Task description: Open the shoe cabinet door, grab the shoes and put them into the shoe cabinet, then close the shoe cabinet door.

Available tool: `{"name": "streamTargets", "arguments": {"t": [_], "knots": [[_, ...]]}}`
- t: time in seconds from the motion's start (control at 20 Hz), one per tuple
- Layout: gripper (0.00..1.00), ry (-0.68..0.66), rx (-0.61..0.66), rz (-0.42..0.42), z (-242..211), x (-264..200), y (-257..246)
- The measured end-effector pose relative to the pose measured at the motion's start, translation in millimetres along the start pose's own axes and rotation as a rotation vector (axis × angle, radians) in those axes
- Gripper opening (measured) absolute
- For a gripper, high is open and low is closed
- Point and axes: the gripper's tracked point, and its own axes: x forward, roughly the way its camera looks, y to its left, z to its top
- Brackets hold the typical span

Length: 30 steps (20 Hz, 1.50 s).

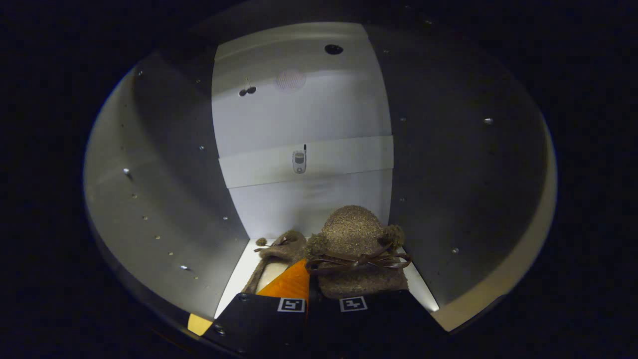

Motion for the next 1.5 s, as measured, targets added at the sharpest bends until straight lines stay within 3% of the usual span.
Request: {"name": "streamTargets", "arguments": {"t": [0.35,0.7,0.8,1.0,1.1,1.35,1.5], "knots": [[0.10,0.139,-0.039,-0.059,-45,71,-12],[0.14,0.224,0.006,-0.086,-65,80,-13],[0.22,0.231,0.009,-0.074,-64,76,-11],[0.68,0.237,-0.021,-0.065,-63,56,-7],[0.81,0.237,-0.051,-0.059,-61,42,-6],[0.98,0.177,-0.110,-0.051,-47,-2,-8],[0.98,0.092,-0.096,-0.036,-29,-37,-4]]}}
